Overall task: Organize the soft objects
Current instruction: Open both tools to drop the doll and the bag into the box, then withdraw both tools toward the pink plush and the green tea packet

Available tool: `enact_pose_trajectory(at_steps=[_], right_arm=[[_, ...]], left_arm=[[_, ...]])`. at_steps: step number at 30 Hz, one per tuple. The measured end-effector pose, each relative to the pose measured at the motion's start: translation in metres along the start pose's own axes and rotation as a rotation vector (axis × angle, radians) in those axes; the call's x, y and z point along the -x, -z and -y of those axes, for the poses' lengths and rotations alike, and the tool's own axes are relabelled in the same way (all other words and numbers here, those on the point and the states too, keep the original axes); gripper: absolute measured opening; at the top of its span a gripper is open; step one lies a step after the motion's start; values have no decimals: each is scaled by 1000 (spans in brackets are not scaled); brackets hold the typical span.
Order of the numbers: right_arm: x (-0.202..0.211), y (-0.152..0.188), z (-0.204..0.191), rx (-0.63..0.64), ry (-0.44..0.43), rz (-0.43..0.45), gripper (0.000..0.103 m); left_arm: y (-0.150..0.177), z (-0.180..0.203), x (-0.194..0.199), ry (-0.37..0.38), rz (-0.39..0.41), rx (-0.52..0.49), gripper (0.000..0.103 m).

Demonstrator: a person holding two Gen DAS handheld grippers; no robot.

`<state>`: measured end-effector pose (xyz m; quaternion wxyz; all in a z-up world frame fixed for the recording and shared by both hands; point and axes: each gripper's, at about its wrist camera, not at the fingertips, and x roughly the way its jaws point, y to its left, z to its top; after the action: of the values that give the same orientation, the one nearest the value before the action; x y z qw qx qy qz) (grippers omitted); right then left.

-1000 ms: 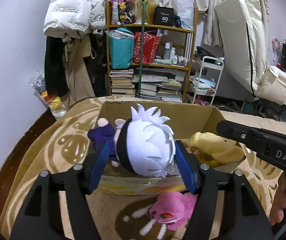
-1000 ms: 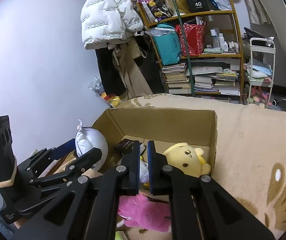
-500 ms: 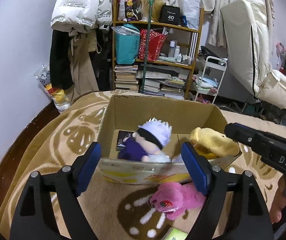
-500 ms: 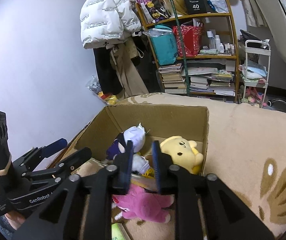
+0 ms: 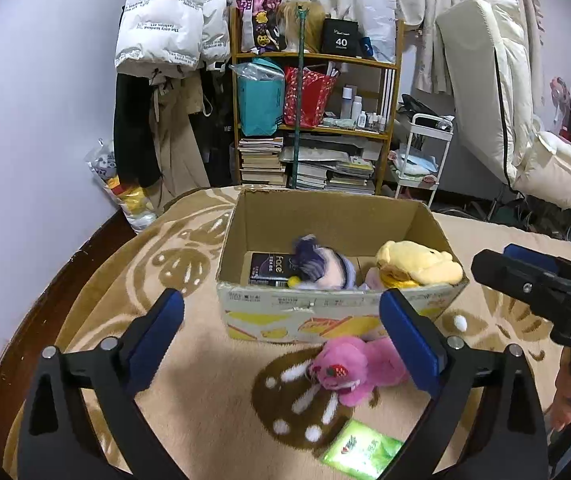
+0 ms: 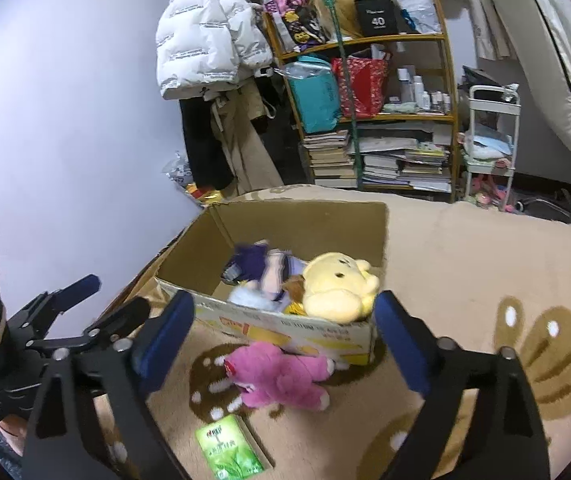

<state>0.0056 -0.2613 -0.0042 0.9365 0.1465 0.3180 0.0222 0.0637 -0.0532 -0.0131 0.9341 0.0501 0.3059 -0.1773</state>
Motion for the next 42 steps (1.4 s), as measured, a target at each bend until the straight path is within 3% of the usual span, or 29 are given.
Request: enact_pose_trajectory(at_steps=[17, 23, 31, 42], right_arm=[[32, 22, 2, 30, 64, -62, 103], [31, 29, 4, 25, 79, -111, 103], [20, 36, 9, 21, 82, -190, 103], [2, 45, 20, -11, 95, -284, 103]], left_arm=[[33, 19, 34, -54, -96, -132, 99], [41, 24, 30, 1, -133, -156, 99], [50, 29, 12, 19, -200, -172, 99], [65, 36, -19, 105, -345, -173, 99]])
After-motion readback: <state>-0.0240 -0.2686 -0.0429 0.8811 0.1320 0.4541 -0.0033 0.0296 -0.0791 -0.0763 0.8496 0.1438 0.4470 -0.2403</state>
